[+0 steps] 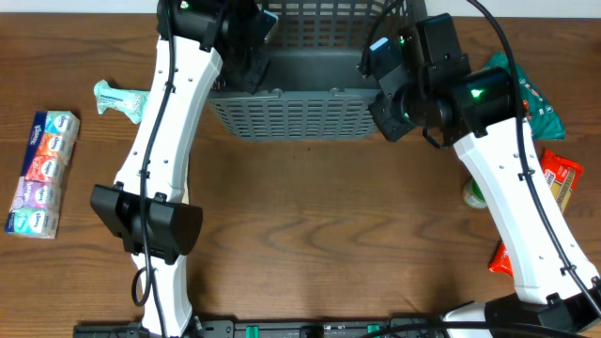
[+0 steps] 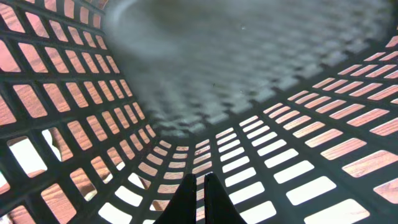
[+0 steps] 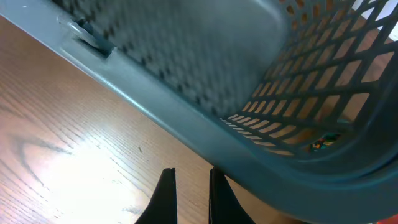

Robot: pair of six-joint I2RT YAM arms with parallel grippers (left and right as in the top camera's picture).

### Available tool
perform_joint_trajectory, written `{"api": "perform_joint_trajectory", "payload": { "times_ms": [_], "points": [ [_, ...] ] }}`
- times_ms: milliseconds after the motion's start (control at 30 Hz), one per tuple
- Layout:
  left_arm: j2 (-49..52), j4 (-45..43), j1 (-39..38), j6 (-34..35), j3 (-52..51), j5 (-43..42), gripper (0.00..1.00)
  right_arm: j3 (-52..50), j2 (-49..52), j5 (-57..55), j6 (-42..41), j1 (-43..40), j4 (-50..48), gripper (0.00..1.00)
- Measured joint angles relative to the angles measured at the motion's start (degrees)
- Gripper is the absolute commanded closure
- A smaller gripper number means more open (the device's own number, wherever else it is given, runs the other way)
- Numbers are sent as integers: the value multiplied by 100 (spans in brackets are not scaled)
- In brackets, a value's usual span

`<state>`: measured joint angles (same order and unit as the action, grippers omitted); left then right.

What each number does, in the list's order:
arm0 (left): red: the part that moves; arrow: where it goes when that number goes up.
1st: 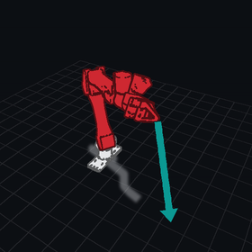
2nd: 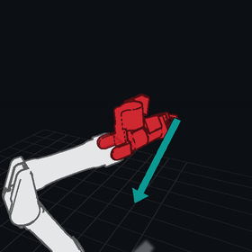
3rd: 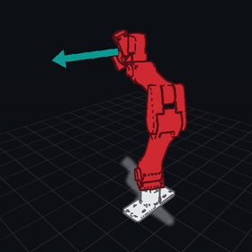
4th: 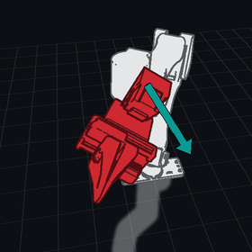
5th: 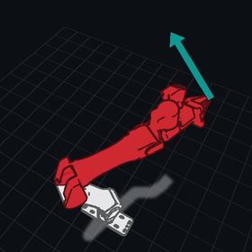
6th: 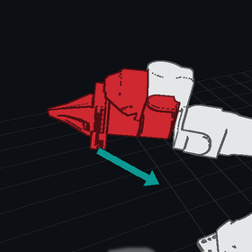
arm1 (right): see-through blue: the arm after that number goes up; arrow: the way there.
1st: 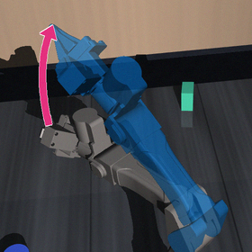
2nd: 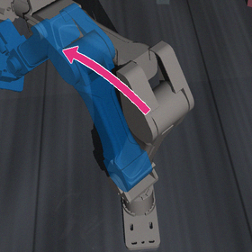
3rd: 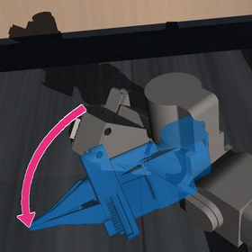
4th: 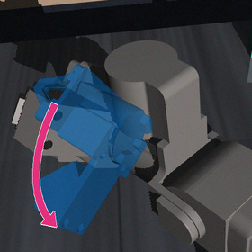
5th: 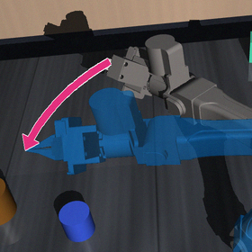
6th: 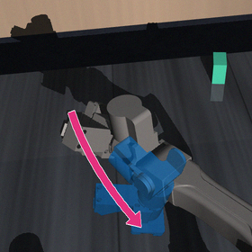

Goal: Pack container

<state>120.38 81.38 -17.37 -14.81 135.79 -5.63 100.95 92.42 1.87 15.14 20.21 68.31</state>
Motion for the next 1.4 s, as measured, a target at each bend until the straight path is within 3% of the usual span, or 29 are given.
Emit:
{"api": "perform_joint_trajectory", "payload": {
  "times_ms": [733, 1067, 1100, 1133, 1200, 1300, 1400],
  "points": [
    [-4, 304, 0, 0, 0, 0, 94, 0, 0, -216, -63, 0, -37, 97],
    [-4, -131, -2, 0, 0, 234, 89, 0, 0, -243, -63, 26, 31, 98],
    [-4, -203, 0, 0, 0, 264, 86, 0, 0, -249, -63, 48, 50, 97],
    [-4, -280, 0, 2, 0, 286, 66, 0, 0, -260, -63, 85, 79, 97],
    [-4, -396, -2, -2, 0, 306, 51, 0, 0, -262, -66, 170, 118, 95],
    [-4, -498, -2, 13, 0, 308, 51, 0, 0, -271, -81, 363, 153, 93],
    [-4, -544, 0, 2, 0, 308, 42, 0, -13, -225, -92, 557, 151, 89]
  ]
}}
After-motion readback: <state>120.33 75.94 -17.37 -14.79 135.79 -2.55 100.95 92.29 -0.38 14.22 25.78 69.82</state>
